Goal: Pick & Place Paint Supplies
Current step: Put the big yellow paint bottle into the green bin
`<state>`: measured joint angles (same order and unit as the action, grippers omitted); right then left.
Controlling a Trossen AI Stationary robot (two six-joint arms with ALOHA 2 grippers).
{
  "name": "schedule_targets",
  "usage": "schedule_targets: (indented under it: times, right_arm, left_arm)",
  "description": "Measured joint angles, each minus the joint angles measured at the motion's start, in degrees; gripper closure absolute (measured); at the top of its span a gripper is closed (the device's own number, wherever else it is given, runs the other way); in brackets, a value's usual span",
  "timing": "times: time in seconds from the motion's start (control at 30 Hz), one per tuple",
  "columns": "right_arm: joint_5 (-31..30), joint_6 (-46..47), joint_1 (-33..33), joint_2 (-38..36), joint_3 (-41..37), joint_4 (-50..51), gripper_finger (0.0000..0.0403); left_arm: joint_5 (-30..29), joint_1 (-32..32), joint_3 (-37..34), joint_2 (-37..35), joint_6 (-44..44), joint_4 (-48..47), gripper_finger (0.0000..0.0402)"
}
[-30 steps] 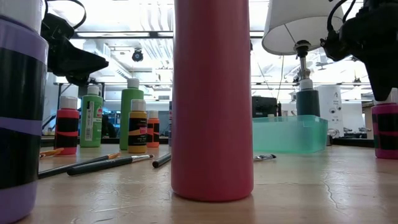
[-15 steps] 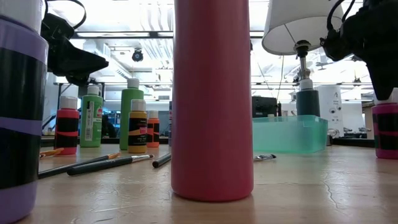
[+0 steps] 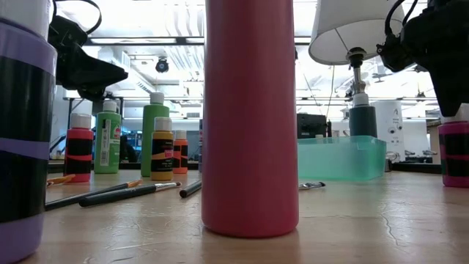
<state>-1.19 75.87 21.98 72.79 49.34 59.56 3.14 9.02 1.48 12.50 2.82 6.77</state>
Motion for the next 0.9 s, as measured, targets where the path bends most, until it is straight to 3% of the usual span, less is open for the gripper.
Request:
schedule_targets:
  times: [0.33,0.9]
  right_arm:
    - [-0.2,0.0,0.0,0.0,0.0,0.1,0.0156]
    - [-3.5,-2.5,-1.1,-0.8,0.0,0.4,0.0187]
  left_arm:
    - [0.0,0.0,0.0,0.0,0.0,0.0,0.0326]
    - [0.0,0.0,0.0,0.0,0.0,0.0,0.0326]
